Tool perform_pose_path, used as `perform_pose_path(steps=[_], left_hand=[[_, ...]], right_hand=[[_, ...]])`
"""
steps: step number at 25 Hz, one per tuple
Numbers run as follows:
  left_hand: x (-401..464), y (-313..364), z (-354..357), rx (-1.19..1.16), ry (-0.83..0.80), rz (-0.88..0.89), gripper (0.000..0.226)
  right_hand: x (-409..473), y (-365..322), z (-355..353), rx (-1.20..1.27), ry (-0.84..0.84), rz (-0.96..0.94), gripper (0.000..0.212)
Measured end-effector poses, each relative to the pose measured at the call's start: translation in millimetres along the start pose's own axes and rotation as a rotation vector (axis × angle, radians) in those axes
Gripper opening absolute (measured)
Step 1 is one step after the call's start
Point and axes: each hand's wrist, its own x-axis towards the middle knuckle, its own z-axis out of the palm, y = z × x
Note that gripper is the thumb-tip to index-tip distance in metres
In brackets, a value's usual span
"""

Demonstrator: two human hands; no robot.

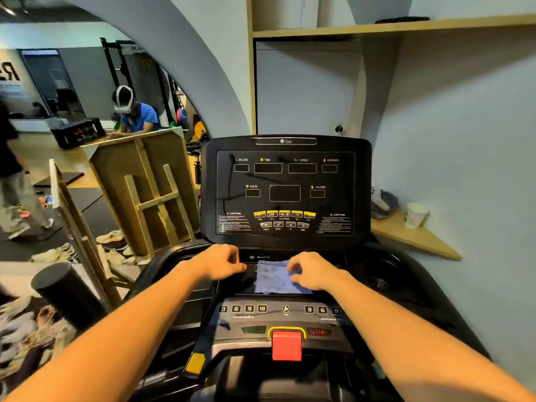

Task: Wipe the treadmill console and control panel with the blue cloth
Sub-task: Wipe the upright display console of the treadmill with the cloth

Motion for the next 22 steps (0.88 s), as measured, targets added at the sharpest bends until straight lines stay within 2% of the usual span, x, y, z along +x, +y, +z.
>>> perform_pose_path(steps=[3,8,12,19,22], left_hand=[[-4.8,-16.8,27.3,0.209,-0.016,0.051,0.028],[-8.5,-27.6,48.8,0.231,-0.005,0.05,0.041],[-6.0,-26.2,54.5,0.222,-0.017,0.072,0.04],[-0.1,-32.4,48.5,0.19,-0.059,0.103,0.041],[5.2,-36.1,43.2,0.194,-0.079,0.134,0.044]], right_hand=[[-2.2,8.1,16.1,-0.073,-0.06,0.001,0.028],[-0.6,11.2,26.1,-0.096,-0.002,0.015,0.026],[4.1,15.3,37.2,-0.098,0.058,0.056,0.025],[11.2,12.8,35.3,-0.042,0.041,0.101,0.014],[19.0,7.5,25.4,-0.053,0.006,0.092,0.024]])
